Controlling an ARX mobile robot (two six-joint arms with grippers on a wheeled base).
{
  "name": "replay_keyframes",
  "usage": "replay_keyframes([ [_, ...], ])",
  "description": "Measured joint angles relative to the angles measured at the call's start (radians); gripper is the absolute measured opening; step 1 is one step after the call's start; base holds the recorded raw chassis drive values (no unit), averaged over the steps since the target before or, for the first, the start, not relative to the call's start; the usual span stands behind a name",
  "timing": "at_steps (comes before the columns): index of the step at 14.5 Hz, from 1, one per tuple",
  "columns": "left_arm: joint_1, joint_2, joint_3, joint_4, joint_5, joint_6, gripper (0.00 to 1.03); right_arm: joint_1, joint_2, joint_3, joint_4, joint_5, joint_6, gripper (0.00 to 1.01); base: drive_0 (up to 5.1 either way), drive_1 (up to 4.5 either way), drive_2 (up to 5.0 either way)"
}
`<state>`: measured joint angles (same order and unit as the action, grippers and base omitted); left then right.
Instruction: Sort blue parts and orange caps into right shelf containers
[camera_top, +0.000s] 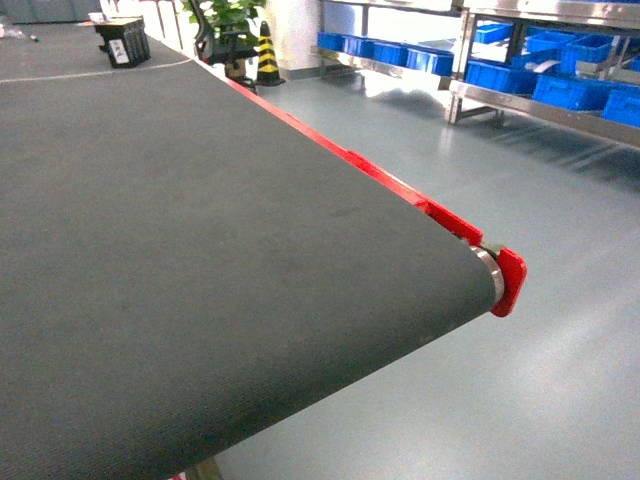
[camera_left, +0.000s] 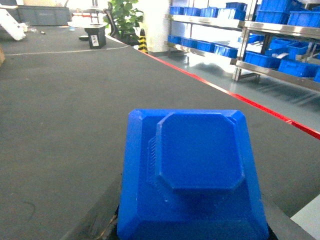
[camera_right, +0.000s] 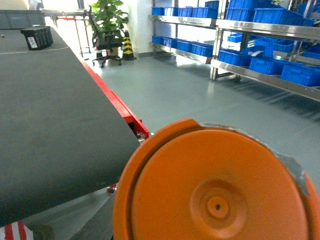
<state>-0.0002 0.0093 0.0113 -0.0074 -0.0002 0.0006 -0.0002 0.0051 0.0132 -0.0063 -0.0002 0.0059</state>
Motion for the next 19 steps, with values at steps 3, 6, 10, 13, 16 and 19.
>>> replay_keyframes([
  [3,0.0,0.0,0.0,0.0,0.0,0.0,0.42,0.0,0.0,0.0,0.0,0.0,0.0,0.46,-1.5,-1.47,-1.5],
  [6,0.0,0.0,0.0,0.0,0.0,0.0,0.42,0.0,0.0,0.0,0.0,0.0,0.0,0.46,-1.3,-1.34,-1.3],
  [10,0.0,0.0,0.0,0.0,0.0,0.0,0.42,0.0,0.0,0.0,0.0,0.0,0.0,0.46,-1.5,-1.49,-1.5],
  [13,0.0,0.0,0.0,0.0,0.0,0.0,0.42,0.0,0.0,0.0,0.0,0.0,0.0,0.46,-1.4,-1.43,-1.4],
  [16,0.0,0.0,0.0,0.0,0.0,0.0,0.42,0.0,0.0,0.0,0.0,0.0,0.0,0.46,-1.4,-1.42,-1.4],
  [19,0.0,0.0,0.0,0.0,0.0,0.0,0.42,0.0,0.0,0.0,0.0,0.0,0.0,0.46,-1.5,-1.47,-1.5],
])
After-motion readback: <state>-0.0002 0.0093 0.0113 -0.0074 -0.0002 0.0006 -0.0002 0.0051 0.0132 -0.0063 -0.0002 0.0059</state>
